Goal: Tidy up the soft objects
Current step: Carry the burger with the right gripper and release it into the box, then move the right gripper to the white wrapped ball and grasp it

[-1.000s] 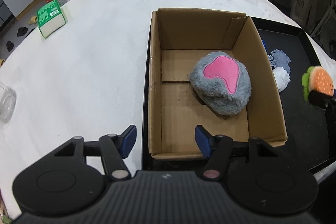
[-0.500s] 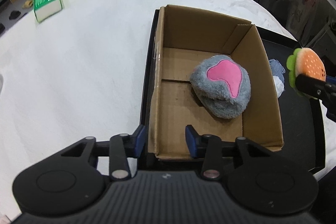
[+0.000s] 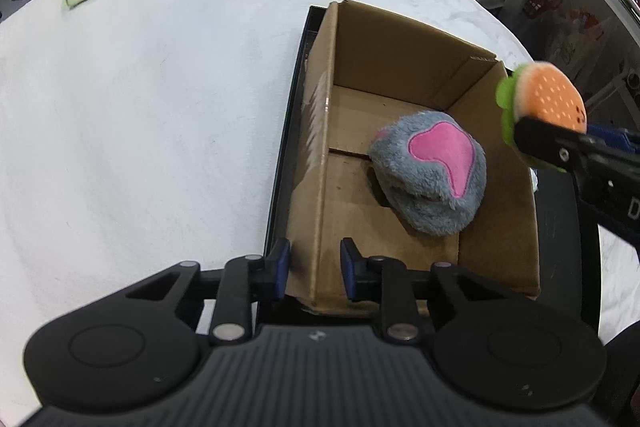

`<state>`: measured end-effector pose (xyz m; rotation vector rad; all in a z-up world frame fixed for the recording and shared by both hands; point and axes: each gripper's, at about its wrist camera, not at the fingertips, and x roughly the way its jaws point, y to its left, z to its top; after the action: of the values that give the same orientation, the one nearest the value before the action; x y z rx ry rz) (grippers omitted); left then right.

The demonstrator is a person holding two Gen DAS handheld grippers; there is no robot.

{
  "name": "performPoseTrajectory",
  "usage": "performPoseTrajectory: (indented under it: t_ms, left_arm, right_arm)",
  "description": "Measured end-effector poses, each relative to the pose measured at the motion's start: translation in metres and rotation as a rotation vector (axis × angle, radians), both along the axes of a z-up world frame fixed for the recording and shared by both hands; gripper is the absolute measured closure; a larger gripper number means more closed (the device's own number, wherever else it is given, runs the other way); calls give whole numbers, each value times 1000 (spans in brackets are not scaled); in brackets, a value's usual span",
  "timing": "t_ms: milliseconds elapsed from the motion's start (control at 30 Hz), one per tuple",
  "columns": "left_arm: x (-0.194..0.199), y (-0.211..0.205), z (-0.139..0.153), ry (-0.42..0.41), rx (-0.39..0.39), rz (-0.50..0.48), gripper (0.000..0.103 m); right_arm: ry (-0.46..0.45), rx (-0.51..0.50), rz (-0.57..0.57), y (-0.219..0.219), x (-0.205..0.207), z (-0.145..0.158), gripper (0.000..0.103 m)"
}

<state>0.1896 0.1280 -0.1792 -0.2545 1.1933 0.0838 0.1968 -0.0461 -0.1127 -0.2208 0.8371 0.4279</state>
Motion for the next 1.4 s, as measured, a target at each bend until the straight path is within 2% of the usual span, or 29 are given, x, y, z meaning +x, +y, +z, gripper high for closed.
performPoseTrajectory:
  t_ms: [133, 367, 467, 533, 600, 1067, 1400]
  left_arm:
    - [-1, 7, -1, 1, -12, 15, 88]
    - [-1, 14, -3, 4, -30, 23, 88]
    - [-3, 13, -3, 0, -34, 24, 88]
    - [-2, 13, -4, -1, -33, 23, 88]
    - [-3, 13, -4, -3, -35, 24, 88]
    - [-6, 12, 0, -13, -28, 25, 88]
    - [-3, -2, 5, -11, 37, 6, 87]
  right_arm:
    - [-16, -7, 20, 15, 5, 4, 66]
    - [-45, -22, 56, 39, 10, 9, 65]
    - [-67, -22, 91, 47, 9, 11, 52]
    - [-104, -22, 130, 50, 5, 16, 34]
    - [-139, -32, 138, 51, 1, 20, 25]
    - [-67, -27, 37, 9, -1, -2, 25]
    - [-43, 12, -37, -35, -7, -17, 25]
